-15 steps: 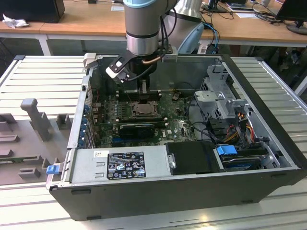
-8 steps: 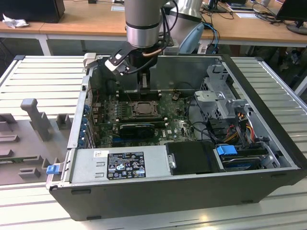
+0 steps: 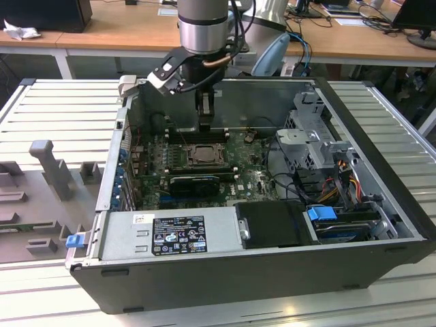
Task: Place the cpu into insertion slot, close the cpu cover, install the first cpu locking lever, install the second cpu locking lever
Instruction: 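Install the first cpu locking lever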
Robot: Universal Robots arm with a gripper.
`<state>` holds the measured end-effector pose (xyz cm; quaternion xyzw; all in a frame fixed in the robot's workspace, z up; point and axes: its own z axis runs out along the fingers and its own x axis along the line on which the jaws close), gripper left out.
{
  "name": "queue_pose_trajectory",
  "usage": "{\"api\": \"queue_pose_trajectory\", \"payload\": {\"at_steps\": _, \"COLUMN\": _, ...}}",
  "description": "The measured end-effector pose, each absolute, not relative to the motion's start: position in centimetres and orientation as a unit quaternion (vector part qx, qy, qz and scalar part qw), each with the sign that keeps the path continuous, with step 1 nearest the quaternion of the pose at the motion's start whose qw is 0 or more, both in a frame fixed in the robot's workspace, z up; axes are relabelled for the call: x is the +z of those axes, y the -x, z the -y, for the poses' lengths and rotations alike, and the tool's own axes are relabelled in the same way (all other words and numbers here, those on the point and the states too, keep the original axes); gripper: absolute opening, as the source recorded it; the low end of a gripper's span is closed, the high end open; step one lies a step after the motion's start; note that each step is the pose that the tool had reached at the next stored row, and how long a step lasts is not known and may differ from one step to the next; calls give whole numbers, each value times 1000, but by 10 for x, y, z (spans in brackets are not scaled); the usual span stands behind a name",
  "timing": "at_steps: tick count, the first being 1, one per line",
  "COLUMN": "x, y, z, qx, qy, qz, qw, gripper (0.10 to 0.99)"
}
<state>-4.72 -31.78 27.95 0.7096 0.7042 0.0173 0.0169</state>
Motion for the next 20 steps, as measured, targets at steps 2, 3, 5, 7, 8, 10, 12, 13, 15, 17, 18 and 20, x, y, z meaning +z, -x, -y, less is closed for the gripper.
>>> {"api": "queue_pose_trajectory", "payload": {"at_steps": 2, "x": 280, "y": 47, "z": 318, "qx": 18, "qy": -681, "qz": -732, "qw": 16, "gripper": 106}}
{"api": "queue_pose_trajectory", "payload": {"at_steps": 3, "x": 280, "y": 47, "z": 318, "qx": 18, "qy": -674, "qz": -738, "qw": 16, "gripper": 106}}
{"api": "queue_pose_trajectory", "payload": {"at_steps": 5, "x": 279, "y": 47, "z": 318, "qx": 18, "qy": -654, "qz": -756, "qw": 16, "gripper": 106}}
{"api": "queue_pose_trajectory", "payload": {"at_steps": 7, "x": 279, "y": 47, "z": 318, "qx": 19, "qy": -637, "qz": -770, "qw": 15, "gripper": 106}}
{"api": "queue_pose_trajectory", "payload": {"at_steps": 8, "x": 279, "y": 47, "z": 318, "qx": 19, "qy": -629, "qz": -777, "qw": 15, "gripper": 106}}
{"api": "queue_pose_trajectory", "payload": {"at_steps": 10, "x": 279, "y": 47, "z": 318, "qx": 19, "qy": -614, "qz": -789, "qw": 15, "gripper": 106}}
{"api": "queue_pose_trajectory", "payload": {"at_steps": 12, "x": 279, "y": 47, "z": 318, "qx": 19, "qy": -604, "qz": -797, "qw": 14, "gripper": 106}}
{"api": "queue_pose_trajectory", "payload": {"at_steps": 13, "x": 279, "y": 47, "z": 318, "qx": 19, "qy": -596, "qz": -803, "qw": 14, "gripper": 106}}
{"api": "queue_pose_trajectory", "payload": {"at_steps": 15, "x": 279, "y": 47, "z": 318, "qx": 20, "qy": -575, "qz": -818, "qw": 14, "gripper": 106}}
{"api": "queue_pose_trajectory", "payload": {"at_steps": 17, "x": 279, "y": 47, "z": 318, "qx": 20, "qy": -567, "qz": -823, "qw": 13, "gripper": 106}}
{"api": "queue_pose_trajectory", "payload": {"at_steps": 18, "x": 279, "y": 47, "z": 318, "qx": 20, "qy": -563, "qz": -826, "qw": 13, "gripper": 106}}
{"api": "queue_pose_trajectory", "payload": {"at_steps": 20, "x": 279, "y": 47, "z": 318, "qx": 20, "qy": -554, "qz": -832, "qw": 13, "gripper": 106}}
